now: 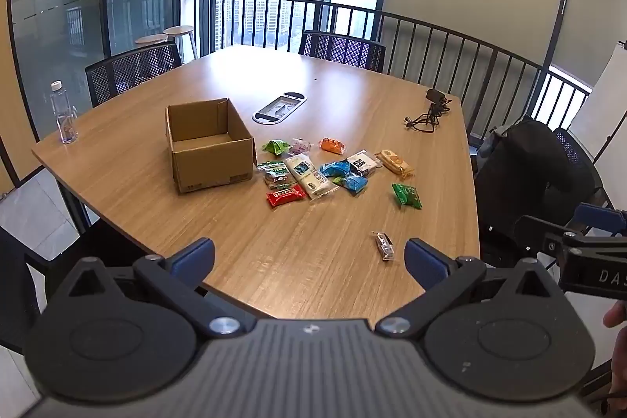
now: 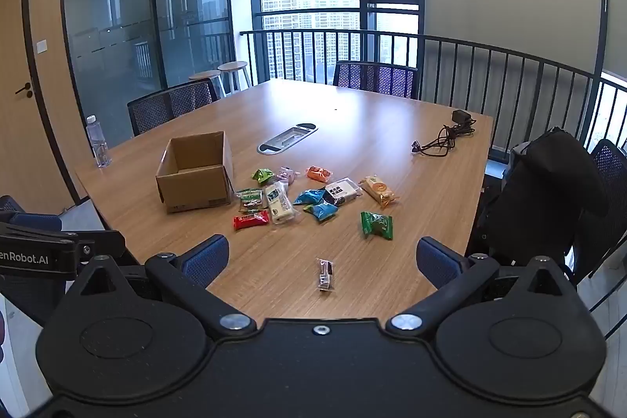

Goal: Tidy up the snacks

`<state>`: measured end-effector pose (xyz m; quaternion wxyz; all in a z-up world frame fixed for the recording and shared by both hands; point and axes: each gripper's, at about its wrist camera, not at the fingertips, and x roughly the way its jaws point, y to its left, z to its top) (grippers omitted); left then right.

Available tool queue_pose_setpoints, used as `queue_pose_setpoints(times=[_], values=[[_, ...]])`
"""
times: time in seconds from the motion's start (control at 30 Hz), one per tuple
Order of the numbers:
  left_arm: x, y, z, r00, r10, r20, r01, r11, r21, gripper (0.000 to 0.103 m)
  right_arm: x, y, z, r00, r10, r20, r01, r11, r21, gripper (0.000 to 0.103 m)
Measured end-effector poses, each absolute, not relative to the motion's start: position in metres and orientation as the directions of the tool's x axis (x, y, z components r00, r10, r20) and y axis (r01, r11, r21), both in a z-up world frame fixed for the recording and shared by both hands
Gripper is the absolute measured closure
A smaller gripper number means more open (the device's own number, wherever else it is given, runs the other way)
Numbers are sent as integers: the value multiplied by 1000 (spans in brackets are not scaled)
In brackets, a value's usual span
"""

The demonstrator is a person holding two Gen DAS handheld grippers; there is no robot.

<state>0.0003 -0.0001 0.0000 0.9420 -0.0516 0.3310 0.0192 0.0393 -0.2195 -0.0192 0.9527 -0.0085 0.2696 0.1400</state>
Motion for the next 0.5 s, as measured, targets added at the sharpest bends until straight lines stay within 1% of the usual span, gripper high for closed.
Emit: queue_pose_setpoints(times=[0.5], values=[[-1, -2, -1, 783, 7, -622, -72, 994, -80, 0, 39, -219, -20, 818, 260, -514, -272, 961, 53, 0]])
